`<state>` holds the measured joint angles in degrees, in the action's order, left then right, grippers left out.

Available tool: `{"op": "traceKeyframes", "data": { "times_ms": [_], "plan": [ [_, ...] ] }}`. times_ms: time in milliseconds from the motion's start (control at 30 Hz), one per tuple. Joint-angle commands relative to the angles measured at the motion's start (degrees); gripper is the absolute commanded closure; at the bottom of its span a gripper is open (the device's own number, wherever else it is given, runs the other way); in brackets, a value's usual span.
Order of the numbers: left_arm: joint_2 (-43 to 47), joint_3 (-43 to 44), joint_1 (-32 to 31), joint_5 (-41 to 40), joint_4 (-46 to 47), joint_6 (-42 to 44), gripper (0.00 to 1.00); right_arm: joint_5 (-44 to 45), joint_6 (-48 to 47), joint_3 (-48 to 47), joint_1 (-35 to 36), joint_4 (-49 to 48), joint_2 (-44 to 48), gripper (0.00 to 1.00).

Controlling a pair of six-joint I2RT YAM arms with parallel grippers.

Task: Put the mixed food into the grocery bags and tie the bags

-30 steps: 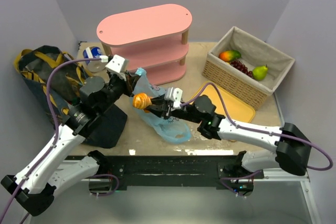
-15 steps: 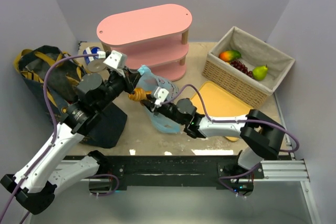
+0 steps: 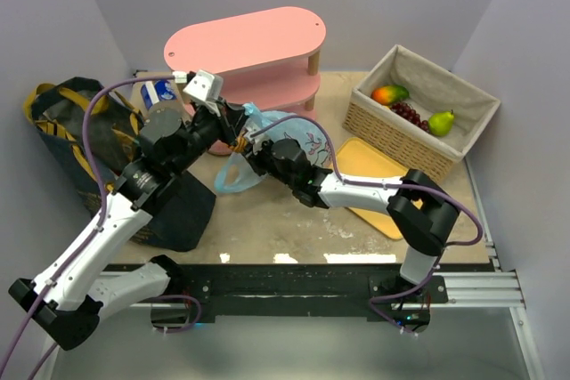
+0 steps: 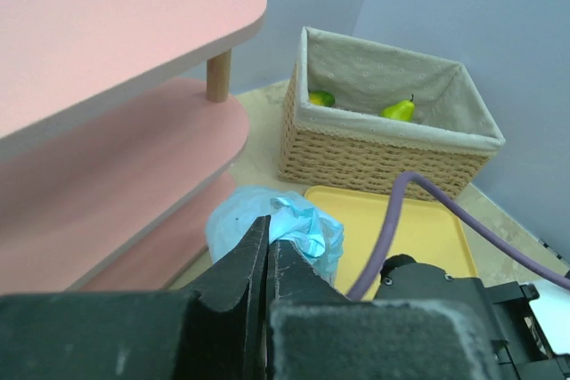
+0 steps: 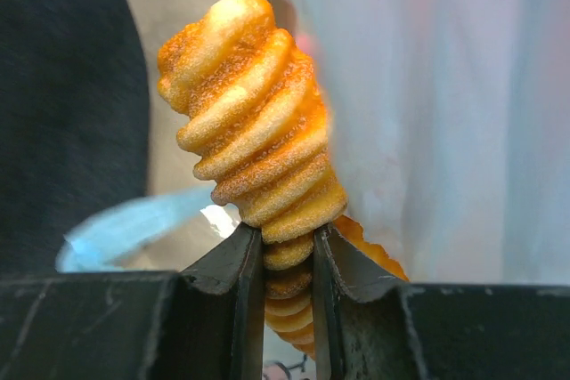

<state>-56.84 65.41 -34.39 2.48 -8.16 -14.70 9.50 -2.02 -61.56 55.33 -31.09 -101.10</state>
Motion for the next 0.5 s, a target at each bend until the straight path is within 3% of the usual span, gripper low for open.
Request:
{"op": "traceKeyframes", "data": {
  "times_ms": [0,200,467],
  "plan": [
    [3.92,4.29,0.11,-1.51,3.86,4.23,1.0,3.58,2.46,-3.82,-1.28,12.61,1.08,1.0],
    [8.05,3.5,0.12,-2.3,3.5,5.56,1.0,8.78,2.37,-4.1,-1.45,22.29,4.59,1.0],
    [7.36,0.95,0.12,-2.57,2.63,7.05,1.0,4.5,2.37,-3.05,-1.54,25.38,11.26,1.0]
  ]
}}
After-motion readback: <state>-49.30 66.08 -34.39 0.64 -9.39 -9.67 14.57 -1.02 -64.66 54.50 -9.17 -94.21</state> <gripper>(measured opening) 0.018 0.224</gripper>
